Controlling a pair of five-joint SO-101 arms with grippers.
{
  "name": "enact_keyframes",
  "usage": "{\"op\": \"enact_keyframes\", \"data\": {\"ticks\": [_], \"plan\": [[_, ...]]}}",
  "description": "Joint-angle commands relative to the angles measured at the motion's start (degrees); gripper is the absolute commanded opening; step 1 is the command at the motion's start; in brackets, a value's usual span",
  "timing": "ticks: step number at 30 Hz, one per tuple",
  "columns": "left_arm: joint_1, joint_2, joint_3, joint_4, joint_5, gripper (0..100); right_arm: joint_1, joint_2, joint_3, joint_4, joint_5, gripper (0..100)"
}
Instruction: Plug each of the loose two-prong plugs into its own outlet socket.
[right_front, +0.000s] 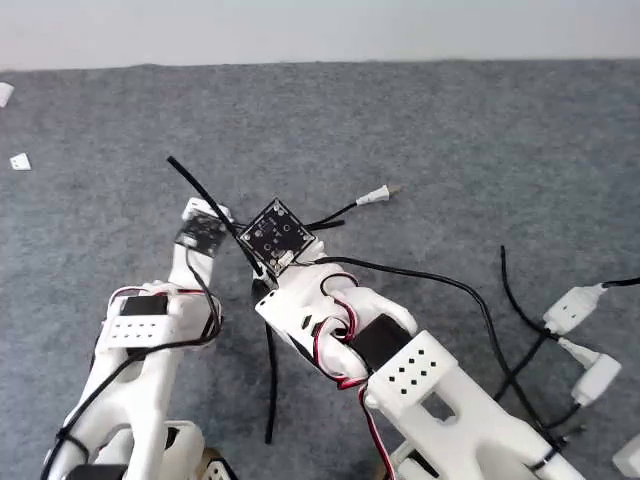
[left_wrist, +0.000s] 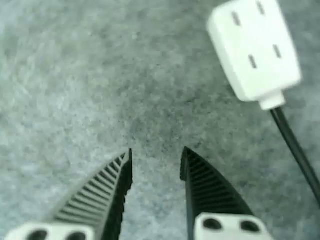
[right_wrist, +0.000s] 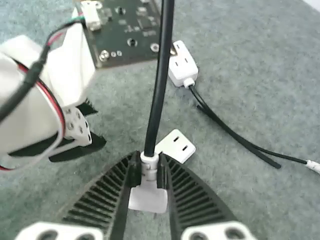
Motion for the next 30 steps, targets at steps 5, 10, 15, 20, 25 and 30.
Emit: {"op": "enact_keyframes", "data": {"ticks": [5,10,15,20,25,30], "plan": [[5.27,-16.00,8.48,1.32,-8.62,14,-0.48,0.66,-0.79,-0.66,0.79,0.8],[7.30,-25.14,12.88,3.16,-9.93,14,-0.57,0.57,-0.79,-0.57,0.62,0.8],[3.34,-29.27,15.69,-3.60,2.20,14,1.27,1.27,-0.44,-3.47,-2.81,0.8],[-0.09,-32.00,18.42,-12.22,20.13,14,5.85,4.88,1.58,-12.00,-12.13,0.8],[-0.88,-35.69,19.82,-12.92,21.10,14,7.25,13.93,-0.70,-16.04,-16.62,0.8],[-0.88,-38.77,21.32,-12.75,21.10,14,6.99,23.60,-6.86,-16.22,-19.08,0.8]]}}
